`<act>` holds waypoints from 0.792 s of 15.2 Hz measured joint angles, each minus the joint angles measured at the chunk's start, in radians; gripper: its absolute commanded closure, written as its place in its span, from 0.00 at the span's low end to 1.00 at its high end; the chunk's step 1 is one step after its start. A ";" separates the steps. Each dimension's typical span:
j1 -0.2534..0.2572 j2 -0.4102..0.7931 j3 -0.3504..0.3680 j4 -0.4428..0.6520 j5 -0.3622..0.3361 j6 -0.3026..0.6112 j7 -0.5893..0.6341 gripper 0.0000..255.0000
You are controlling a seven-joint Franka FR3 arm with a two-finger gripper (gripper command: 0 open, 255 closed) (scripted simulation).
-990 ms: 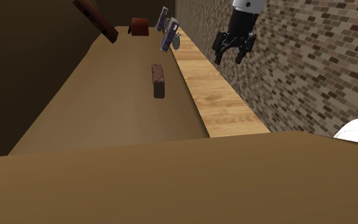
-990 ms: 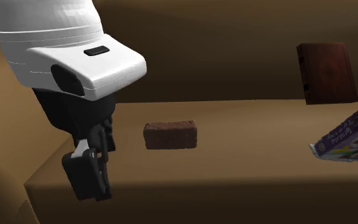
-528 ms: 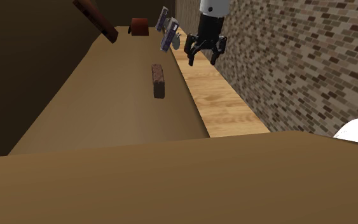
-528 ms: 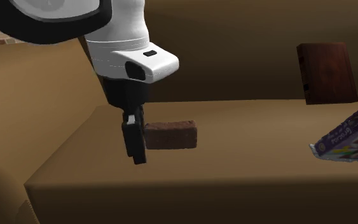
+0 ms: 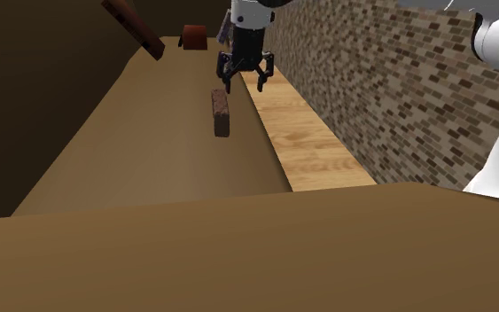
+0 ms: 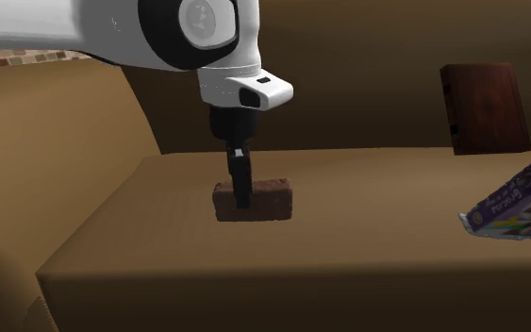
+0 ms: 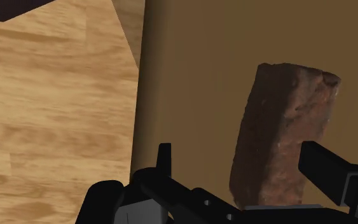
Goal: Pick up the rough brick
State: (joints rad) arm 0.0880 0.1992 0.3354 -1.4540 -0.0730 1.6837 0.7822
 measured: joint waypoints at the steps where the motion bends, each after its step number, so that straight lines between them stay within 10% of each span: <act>1: 0.012 0.044 0.001 0.055 -0.017 -0.017 0.016 0.00; 6: 0.102 0.290 -0.003 0.366 -0.103 -0.106 0.090 0.00; 12: 0.100 0.304 -0.006 0.313 -0.108 -0.043 0.100 0.00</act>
State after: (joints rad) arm 0.1878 0.5028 0.3292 -1.1409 -0.1811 1.6407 0.8823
